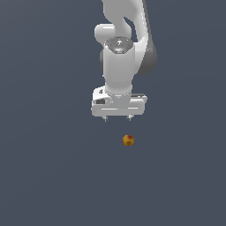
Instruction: Pick up the object and move it to a goal position.
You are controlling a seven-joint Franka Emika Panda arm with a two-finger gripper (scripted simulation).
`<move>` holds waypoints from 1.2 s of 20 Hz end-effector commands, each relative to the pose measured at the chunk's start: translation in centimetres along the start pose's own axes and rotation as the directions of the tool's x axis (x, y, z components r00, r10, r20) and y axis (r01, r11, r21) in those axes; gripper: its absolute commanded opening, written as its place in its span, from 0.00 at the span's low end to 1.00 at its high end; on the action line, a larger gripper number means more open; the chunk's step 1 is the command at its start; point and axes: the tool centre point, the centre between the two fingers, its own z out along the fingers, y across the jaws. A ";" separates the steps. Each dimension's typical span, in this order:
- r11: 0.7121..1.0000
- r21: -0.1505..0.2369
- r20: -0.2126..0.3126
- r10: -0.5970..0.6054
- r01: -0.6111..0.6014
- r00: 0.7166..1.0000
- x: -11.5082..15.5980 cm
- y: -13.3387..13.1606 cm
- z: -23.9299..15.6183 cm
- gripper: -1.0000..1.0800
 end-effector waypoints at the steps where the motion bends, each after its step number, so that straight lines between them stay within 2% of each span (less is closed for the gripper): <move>1: 1.000 0.000 0.000 0.000 0.000 1.000 0.0 0.0 0.0 0.96; 16: 0.999 0.006 0.009 0.033 -0.034 0.999 0.2 0.9 0.3 0.96; 24: 0.995 0.007 0.013 0.102 -0.102 0.995 0.3 0.6 0.9 0.96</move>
